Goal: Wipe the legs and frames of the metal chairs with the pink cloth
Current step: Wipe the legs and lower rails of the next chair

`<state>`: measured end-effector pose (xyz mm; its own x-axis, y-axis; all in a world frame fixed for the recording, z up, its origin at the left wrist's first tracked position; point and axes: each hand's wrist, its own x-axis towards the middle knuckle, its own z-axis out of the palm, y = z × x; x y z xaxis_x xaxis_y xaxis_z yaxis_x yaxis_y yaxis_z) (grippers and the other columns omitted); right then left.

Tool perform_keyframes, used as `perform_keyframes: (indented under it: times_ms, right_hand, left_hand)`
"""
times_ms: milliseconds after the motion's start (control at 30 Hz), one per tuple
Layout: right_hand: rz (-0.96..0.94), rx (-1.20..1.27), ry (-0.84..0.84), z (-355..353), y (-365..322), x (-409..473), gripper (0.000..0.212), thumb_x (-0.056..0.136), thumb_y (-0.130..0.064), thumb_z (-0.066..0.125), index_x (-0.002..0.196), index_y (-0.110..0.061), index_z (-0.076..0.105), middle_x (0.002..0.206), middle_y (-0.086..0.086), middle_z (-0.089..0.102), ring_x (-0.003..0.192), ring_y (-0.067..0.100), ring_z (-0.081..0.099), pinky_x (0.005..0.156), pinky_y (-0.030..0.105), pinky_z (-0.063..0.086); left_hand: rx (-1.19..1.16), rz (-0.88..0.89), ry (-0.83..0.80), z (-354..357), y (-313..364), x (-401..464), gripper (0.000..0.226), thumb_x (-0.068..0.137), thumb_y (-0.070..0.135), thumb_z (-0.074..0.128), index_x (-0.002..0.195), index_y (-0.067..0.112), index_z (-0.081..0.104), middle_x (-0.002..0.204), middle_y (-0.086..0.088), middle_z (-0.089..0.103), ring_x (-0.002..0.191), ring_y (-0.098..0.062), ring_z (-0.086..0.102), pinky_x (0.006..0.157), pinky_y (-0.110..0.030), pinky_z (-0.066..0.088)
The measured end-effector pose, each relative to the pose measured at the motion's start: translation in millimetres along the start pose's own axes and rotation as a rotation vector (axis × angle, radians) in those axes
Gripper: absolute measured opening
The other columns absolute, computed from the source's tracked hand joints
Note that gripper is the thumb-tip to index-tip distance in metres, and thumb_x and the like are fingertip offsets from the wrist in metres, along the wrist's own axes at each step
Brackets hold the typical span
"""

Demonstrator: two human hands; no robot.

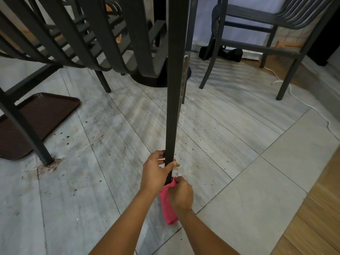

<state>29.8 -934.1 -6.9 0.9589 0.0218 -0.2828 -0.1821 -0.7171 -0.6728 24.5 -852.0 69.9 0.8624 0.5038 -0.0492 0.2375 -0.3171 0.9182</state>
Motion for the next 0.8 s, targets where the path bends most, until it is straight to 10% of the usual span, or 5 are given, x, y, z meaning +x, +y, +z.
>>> perform_keyframes:
  times_ms: [600, 800]
  right_hand:
    - [-0.216, 0.026, -0.024, -144, -57, -54, 0.035, 0.080, -0.010, 0.064, 0.111, -0.027, 0.066, 0.105, -0.002, 0.057, 0.091, 0.016, 0.061, 0.077, 0.018, 0.045]
    - [-0.233, 0.018, 0.033, -211, -113, -93, 0.033, 0.076, -0.015, 0.068, 0.104, -0.033, 0.066, 0.106, -0.011, 0.063, 0.092, 0.006, 0.062, 0.079, 0.025, 0.053]
  left_hand:
    - [-0.077, -0.167, 0.046, -20, 83, -72, 0.027, 0.088, 0.015, 0.062, 0.114, 0.018, 0.055, 0.101, 0.006, 0.059, 0.084, -0.002, 0.057, 0.063, -0.004, 0.045]
    - [-0.029, -0.214, -0.035, -52, 174, -100, 0.033, 0.090, 0.014, 0.058, 0.123, 0.017, 0.055, 0.116, 0.002, 0.060, 0.094, -0.010, 0.059, 0.086, -0.026, 0.052]
